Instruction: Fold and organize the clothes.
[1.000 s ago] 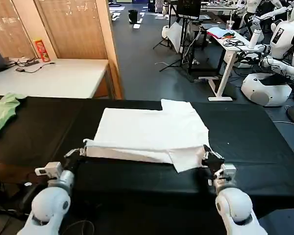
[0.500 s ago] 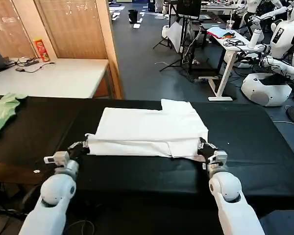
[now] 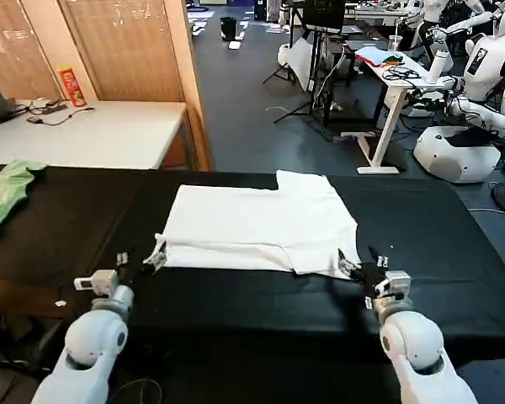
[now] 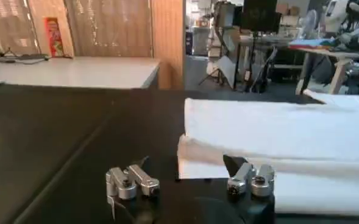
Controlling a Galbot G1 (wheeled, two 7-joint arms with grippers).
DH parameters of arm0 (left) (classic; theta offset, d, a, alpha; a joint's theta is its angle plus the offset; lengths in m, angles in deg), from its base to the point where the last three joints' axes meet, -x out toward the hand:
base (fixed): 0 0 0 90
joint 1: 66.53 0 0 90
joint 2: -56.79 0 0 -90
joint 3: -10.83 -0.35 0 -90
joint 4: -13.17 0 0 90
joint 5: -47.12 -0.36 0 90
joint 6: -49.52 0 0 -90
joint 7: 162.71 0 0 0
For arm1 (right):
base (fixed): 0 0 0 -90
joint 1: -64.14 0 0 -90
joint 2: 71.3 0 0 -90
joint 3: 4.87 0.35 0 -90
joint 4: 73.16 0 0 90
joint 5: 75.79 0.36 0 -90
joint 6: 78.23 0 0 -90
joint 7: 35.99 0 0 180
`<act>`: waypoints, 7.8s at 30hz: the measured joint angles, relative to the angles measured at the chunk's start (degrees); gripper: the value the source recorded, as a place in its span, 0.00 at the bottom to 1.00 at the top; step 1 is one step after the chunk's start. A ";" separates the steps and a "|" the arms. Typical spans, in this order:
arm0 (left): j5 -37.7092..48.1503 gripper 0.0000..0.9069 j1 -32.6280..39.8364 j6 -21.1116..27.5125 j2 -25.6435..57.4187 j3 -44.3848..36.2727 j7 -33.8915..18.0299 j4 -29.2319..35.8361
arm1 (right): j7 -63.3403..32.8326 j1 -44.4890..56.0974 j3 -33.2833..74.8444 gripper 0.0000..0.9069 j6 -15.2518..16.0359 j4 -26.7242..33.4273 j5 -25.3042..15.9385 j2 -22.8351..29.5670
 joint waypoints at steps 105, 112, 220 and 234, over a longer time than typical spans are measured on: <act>13.96 0.97 34.65 15.68 5.90 -15.65 -0.75 -26.53 | -1.32 -49.43 -17.78 0.97 7.35 46.60 7.16 2.08; 12.89 0.97 36.46 14.66 4.13 -16.27 -0.41 -29.34 | -1.17 -49.48 -17.55 0.97 7.91 47.27 7.20 2.32; 12.98 0.97 -0.98 16.50 9.54 1.11 -5.96 11.47 | -6.99 -13.17 -2.78 0.97 10.63 2.41 12.76 -9.24; 13.27 0.89 5.90 15.85 4.71 -1.00 -5.28 0.73 | -8.78 -19.09 -6.22 0.87 9.36 13.55 12.28 -2.32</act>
